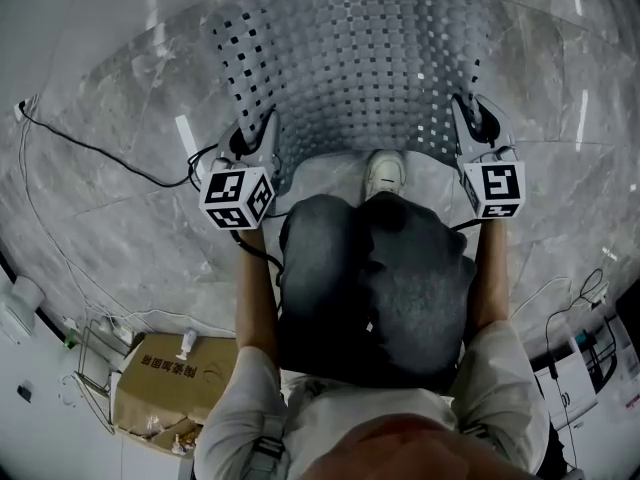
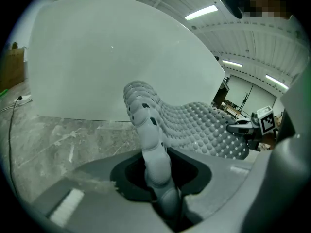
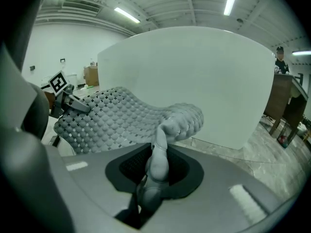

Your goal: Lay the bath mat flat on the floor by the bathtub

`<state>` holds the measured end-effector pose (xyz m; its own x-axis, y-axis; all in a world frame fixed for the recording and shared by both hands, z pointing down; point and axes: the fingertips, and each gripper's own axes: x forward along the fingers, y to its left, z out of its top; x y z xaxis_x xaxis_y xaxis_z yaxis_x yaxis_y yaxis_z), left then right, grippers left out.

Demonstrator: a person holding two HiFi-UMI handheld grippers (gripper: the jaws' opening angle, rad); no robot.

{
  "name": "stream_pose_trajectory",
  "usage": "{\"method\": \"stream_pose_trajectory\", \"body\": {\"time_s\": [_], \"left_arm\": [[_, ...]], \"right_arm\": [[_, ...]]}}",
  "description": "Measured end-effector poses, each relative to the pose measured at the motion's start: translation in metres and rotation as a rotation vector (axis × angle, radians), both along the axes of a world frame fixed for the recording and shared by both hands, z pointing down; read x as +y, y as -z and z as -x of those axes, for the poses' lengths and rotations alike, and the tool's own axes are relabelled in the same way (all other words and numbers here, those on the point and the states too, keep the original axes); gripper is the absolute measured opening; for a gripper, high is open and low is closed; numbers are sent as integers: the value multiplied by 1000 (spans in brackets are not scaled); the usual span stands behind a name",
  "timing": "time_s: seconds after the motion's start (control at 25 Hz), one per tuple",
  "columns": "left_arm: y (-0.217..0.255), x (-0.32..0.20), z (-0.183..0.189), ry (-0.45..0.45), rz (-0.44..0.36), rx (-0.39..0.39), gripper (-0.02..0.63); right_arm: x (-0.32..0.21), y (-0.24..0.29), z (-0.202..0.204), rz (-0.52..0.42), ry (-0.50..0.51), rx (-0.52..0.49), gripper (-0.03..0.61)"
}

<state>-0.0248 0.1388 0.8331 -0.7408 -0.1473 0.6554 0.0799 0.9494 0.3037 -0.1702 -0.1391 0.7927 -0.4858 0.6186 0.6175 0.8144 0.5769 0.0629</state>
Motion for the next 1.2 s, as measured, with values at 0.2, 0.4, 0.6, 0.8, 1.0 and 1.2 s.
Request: {"method": "stream_pose_trajectory", "body": {"time_s": [0.2,0.4,0.6,0.8,1.0,1.2], "left_arm": [[-30,4,7,-12,-2,6,101],[-47,5,20,-31,4,19,101],[-65,10,29,-32,10,26,104],[-85,15,35,-12,10,46,104],[-102,16,43,-1,19,75,106],[-115,22,44,-5,30,100,112]], "right_arm": [[4,-30,6,-7,5,1,71],[5,-52,14,-25,-7,19,71],[11,-70,26,-35,-1,35,72],[17,-88,40,-44,16,56,77],[19,-107,52,-66,31,61,88],[21,-126,58,-95,28,79,100]]}}
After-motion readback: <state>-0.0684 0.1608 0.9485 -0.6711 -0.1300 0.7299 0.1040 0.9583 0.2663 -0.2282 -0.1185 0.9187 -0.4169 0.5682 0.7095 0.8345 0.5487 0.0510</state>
